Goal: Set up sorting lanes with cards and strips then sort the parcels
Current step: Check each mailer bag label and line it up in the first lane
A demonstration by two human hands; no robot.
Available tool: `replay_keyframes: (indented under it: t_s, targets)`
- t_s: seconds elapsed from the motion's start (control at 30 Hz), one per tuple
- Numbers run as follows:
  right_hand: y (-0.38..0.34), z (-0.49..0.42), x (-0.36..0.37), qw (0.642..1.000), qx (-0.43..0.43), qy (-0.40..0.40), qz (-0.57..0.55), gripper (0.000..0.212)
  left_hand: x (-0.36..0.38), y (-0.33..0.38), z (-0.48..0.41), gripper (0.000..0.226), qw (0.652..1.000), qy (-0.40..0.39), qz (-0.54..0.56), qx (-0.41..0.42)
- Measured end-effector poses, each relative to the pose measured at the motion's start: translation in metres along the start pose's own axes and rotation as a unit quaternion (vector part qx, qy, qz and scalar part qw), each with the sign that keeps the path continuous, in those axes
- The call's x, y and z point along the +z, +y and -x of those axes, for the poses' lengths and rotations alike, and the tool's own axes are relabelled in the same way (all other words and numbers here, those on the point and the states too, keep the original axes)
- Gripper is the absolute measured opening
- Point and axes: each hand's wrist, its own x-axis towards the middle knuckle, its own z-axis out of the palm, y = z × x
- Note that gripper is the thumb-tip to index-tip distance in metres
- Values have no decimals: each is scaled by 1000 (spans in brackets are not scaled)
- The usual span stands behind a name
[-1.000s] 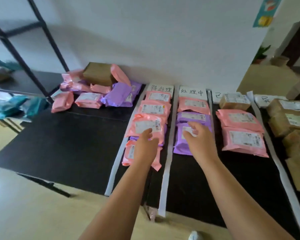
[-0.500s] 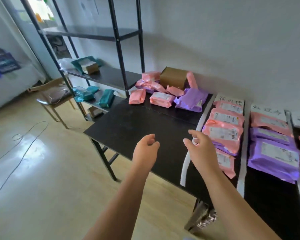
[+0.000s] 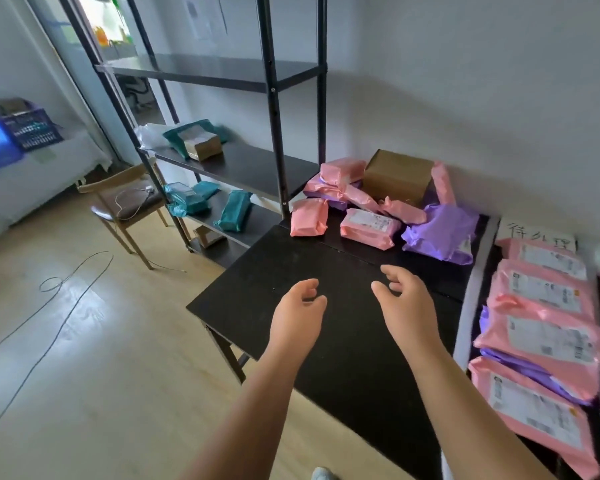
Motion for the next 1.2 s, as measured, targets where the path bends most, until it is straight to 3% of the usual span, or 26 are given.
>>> replay_keyframes:
  t_s: [0.3,0.47,0.63,0.77,0.93,1.2]
  targets:
    - [-25,-110,55,999,33,19,-7,32,-11,14,-125,43,998,-24,-59,-7]
    - [-26,-148,68,997,75,-7,-5,33,6,27,-187,44,996,-60,-73,-7]
    - [-16,-200,81,993,117,17,2,29,26,44,-264,45,989,-102,-104,19]
    - [-8,-248,94,983,173,55,14,33,40,57,-329,46,976,-150,-142,63]
    - [-6,-316,115,968,217,116,49,31,56,74,-415,45,949,-153,-229,156]
    - [0,-360,147,947,253,140,141,36,93,77,-497,53,925,-233,-268,134]
